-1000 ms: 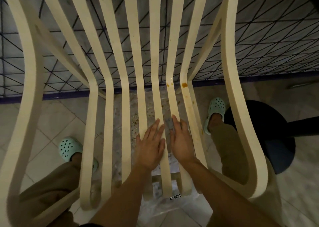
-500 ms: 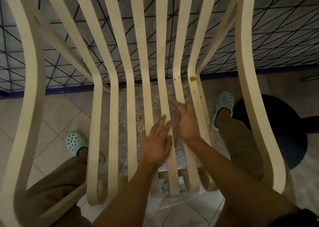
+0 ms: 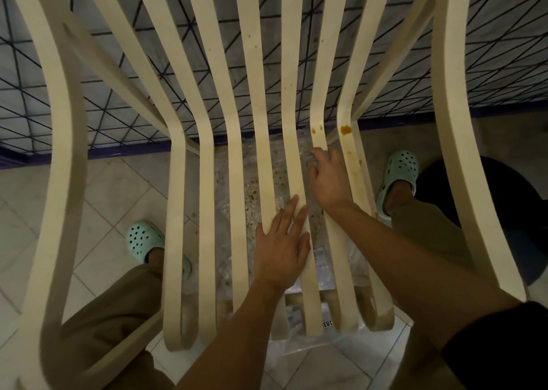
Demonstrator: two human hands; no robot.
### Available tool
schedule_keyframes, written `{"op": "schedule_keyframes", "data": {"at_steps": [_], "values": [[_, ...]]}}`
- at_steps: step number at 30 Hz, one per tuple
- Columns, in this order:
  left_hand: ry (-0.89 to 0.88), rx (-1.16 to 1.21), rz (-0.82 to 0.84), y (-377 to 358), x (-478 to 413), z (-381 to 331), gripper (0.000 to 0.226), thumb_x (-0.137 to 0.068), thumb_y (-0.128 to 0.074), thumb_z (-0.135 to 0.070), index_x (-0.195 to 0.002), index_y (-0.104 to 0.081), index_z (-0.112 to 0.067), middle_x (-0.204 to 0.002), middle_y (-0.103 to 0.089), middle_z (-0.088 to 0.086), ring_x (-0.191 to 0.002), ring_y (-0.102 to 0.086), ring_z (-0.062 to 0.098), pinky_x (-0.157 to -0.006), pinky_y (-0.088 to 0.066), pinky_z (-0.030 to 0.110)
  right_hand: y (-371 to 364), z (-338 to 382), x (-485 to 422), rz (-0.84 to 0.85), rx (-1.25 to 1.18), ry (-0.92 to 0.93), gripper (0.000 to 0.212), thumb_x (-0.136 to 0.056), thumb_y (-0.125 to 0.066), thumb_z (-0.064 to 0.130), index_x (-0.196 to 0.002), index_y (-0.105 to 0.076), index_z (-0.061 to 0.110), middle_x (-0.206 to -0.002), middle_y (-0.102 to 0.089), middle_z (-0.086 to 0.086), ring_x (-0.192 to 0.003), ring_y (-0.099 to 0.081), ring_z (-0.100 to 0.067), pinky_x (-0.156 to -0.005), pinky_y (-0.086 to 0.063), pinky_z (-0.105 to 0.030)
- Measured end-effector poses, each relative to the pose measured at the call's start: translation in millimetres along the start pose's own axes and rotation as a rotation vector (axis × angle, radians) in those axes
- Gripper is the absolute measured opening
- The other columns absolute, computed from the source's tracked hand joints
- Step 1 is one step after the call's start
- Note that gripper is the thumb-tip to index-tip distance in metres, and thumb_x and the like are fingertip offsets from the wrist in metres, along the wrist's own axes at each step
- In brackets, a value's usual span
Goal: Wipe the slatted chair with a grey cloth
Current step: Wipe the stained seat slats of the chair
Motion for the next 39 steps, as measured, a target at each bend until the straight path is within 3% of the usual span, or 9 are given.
{"op": "schedule_keyframes", "data": {"at_steps": [7,12,20,28,39], "values": [[0.006,-0.009,0.003,0.8,-0.8,0.6,0.055,-0.102,-0.029,-0.041,-0.154,-0.021,-0.028,-0.164,-0.005,-0.008,-0.142,-0.029,0.015,-0.1,-0.037,0.058,-2.9,2.7,-11.5,0.042,0.007,-0.005,0.038,-0.097,-0.05,0.043,-0.128,-0.056,0.021,-0.134,-0.043,-0.015,-0.111,-0.054,-0.033,-0.096,-0.049,-0.04],[0.001,0.012,0.027,0.1,0.2,1.7,0.054,-0.103,-0.027,-0.042,-0.155,-0.02,-0.029,-0.164,-0.001,-0.011,-0.143,-0.027,0.014,-0.1,-0.035,0.059,-4.4,-2.0,4.4,0.044,0.001,-0.001,0.032,-0.101,-0.047,0.027,-0.132,-0.054,0.02,-0.132,-0.042,-0.014,-0.111,-0.055,-0.032,-0.096,-0.05,-0.04],[0.003,-0.016,0.043,-1.7,1.0,1.9,0.052,-0.104,-0.027,-0.043,-0.154,-0.02,-0.029,-0.163,0.0,-0.012,-0.143,-0.027,0.015,-0.1,-0.035,0.056,-1.8,-7.7,61.8,0.072,0.057,-0.026,0.034,-0.101,-0.046,0.021,-0.134,-0.051,0.023,-0.135,-0.042,-0.014,-0.113,-0.052,-0.033,-0.098,-0.049,-0.043],[0.054,-0.039,0.225,-3.0,-2.4,-0.3,0.055,-0.104,-0.016,-0.046,-0.154,0.005,-0.037,-0.159,0.021,-0.019,-0.149,-0.001,0.011,-0.112,-0.02,0.063,6.4,-7.5,114.7,0.072,0.115,-0.053,0.031,-0.103,-0.042,0.027,-0.133,-0.049,0.028,-0.134,-0.04,-0.012,-0.115,-0.051,-0.031,-0.099,-0.048,-0.04],[0.098,-0.012,0.321,0.4,16.3,-11.4,0.063,-0.101,-0.018,-0.055,-0.153,0.013,-0.037,-0.155,0.03,-0.02,-0.149,0.012,0.011,-0.115,-0.007,0.062,20.2,-8.8,198.8,0.132,0.109,-0.093,0.031,-0.104,-0.038,0.029,-0.135,-0.045,0.032,-0.142,-0.034,-0.01,-0.11,-0.053,-0.027,-0.09,-0.051,-0.037]]}}
Point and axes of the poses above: each hand's wrist, its own x-axis away from the middle knuckle, its own y-axis out of the back of the hand, z = x × y, the point moved 6 cm from there along -x, towards the middle knuckle
